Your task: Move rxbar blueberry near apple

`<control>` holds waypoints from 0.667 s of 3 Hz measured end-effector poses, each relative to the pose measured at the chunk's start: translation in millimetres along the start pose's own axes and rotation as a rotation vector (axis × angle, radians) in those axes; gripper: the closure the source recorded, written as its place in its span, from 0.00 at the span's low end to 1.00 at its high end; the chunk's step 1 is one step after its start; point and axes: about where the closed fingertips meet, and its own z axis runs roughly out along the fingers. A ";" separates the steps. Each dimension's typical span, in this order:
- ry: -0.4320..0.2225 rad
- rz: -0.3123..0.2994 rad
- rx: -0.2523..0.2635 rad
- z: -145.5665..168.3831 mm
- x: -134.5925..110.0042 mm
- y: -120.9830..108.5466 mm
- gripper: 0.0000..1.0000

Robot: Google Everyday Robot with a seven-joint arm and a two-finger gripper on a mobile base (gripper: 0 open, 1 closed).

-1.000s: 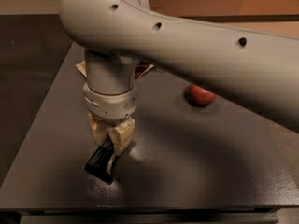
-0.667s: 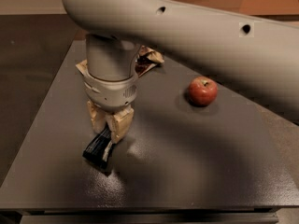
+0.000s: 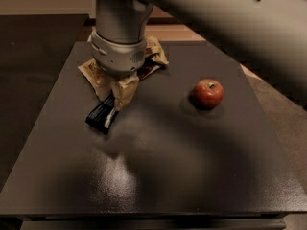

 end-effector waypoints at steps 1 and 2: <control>0.041 0.040 0.054 -24.1 43.7 -21.0 1.00; 0.087 0.089 0.076 -36.1 93.4 -28.4 1.00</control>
Offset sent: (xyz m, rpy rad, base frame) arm 0.1359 -0.0896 0.0271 -0.0618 -0.0995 -0.1801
